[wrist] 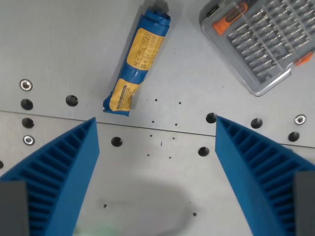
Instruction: Move above the blue bag
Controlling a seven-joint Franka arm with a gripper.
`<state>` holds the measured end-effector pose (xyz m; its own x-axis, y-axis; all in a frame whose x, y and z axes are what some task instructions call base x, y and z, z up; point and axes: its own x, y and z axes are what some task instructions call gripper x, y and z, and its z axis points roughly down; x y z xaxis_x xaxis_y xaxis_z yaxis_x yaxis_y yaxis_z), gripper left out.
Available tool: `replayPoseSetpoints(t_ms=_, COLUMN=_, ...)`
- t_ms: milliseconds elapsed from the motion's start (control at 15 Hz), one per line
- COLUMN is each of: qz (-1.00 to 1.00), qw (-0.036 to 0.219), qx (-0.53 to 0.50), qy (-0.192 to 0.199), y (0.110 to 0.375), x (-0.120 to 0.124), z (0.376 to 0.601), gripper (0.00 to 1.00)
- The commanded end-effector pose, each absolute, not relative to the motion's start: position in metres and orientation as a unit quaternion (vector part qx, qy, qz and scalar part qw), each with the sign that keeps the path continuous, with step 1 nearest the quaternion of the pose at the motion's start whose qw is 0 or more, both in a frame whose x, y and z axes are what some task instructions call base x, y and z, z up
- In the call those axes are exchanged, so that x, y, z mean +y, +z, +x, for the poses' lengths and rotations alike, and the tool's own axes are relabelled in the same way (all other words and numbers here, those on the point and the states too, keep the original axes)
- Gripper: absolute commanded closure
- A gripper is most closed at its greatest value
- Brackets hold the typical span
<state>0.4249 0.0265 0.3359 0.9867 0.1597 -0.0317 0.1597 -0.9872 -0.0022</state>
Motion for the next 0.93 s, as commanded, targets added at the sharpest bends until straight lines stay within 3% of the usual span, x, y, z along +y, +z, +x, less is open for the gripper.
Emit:
replayPoseSetpoints(t_ms=67, qz=0.999, qw=0.001, qx=0.015, qy=0.029, y=0.321, x=0.031, z=0.42, gripper=0.0)
replayPoseSetpoints(t_ms=933, qz=0.994, qw=-0.009, qx=-0.112, qy=0.021, y=0.256, x=0.043, z=0.416, gripper=0.0)
